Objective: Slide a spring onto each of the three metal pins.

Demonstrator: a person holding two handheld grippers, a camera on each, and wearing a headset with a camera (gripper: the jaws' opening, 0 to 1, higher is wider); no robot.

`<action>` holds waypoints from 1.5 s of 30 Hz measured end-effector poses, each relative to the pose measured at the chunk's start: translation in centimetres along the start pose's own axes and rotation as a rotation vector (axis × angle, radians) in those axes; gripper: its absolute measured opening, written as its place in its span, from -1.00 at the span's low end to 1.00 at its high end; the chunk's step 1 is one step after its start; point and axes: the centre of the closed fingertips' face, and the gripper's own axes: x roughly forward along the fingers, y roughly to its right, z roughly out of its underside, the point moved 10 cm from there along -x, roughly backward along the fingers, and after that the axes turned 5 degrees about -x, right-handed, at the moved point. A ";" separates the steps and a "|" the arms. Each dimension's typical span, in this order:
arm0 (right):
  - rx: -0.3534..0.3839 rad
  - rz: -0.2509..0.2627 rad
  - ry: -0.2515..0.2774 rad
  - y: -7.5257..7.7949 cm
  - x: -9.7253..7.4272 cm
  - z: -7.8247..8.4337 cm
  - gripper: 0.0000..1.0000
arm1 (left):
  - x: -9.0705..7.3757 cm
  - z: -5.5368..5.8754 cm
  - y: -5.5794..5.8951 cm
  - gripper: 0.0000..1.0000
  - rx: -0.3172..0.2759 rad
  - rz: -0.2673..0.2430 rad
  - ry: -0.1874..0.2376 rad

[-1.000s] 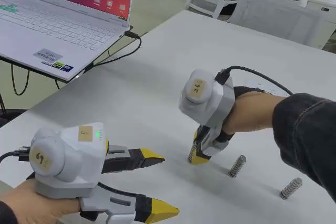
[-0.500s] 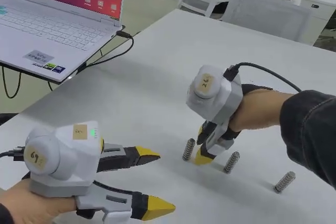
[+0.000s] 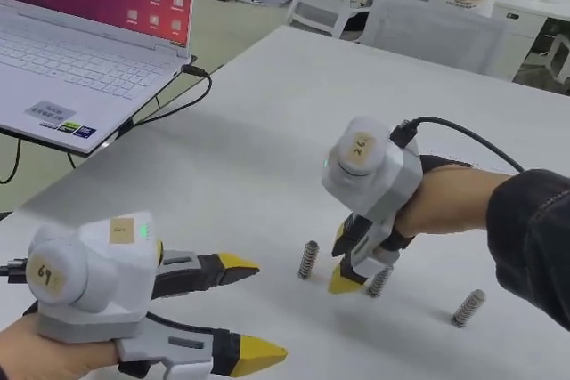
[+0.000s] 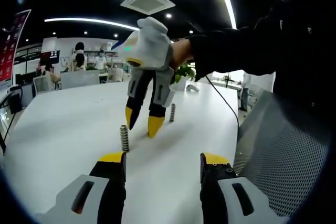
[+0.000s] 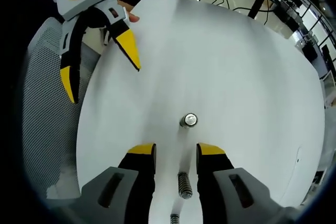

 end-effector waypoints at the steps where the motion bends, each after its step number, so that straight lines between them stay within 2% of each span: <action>1: 0.000 0.005 0.004 -0.2 -0.2 0.1 -0.41 | 0.0 0.0 0.0 0.04 0.000 0.000 0.000; 16: 0.028 0.025 0.078 -2.8 -1.7 1.2 -0.38 | 0.5 -0.3 0.4 0.08 -0.002 0.000 -0.006; 23: 0.064 0.032 0.131 -4.2 -2.4 2.0 -0.37 | 0.7 -0.4 0.6 0.10 -0.001 0.003 -0.011; 31: 0.082 0.062 0.170 -6.0 -3.4 3.1 -0.33 | 0.9 -0.5 0.8 0.12 0.000 0.008 -0.013; 36: 0.109 0.085 0.215 -6.9 -4.3 3.8 -0.30 | 0.8 -0.7 0.7 0.13 0.003 0.007 -0.014; 45: 0.164 0.123 0.253 -8.4 -4.9 5.8 -0.26 | 0.8 -0.9 0.7 0.14 0.001 0.006 -0.011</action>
